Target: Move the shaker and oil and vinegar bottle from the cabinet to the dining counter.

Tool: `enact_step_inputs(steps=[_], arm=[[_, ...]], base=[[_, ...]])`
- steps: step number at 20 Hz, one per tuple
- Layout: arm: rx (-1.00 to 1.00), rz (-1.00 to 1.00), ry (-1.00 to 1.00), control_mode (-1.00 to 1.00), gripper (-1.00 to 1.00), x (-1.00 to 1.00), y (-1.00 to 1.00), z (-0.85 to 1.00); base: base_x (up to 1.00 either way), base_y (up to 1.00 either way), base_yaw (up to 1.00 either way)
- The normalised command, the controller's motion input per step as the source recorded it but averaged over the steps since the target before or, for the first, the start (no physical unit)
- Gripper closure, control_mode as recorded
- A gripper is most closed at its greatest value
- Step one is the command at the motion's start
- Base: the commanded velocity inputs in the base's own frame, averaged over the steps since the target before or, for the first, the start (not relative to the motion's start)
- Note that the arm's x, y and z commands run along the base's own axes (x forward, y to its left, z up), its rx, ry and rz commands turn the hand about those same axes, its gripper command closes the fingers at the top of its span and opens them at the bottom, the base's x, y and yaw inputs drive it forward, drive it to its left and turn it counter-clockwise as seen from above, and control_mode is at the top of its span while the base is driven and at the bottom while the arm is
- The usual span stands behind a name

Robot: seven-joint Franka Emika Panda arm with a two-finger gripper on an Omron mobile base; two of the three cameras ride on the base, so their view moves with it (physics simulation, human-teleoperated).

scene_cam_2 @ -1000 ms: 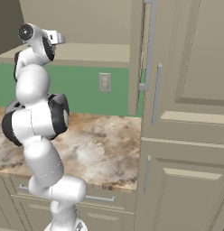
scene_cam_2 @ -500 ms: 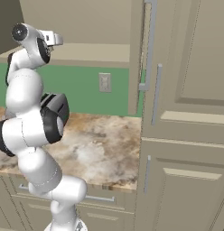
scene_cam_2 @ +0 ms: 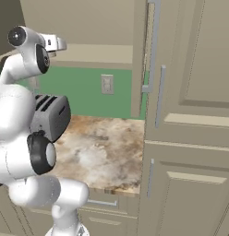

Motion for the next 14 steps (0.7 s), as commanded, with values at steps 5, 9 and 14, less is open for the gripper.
enact_step_inputs(steps=[5, 9, 14], arm=[[0.0, 0.07, 0.01, -1.0, 1.0, -0.78, -0.65, 0.0], [0.0, 0.08, 0.03, -1.0, 1.0, -0.78, -0.62, -0.01], [0.0, 0.08, 0.07, -1.0, 1.0, -0.76, -0.47, -0.13]], base=[[0.0, 0.0, 0.0], [0.0, 0.0, 0.0], [0.0, 0.0, 0.0]])
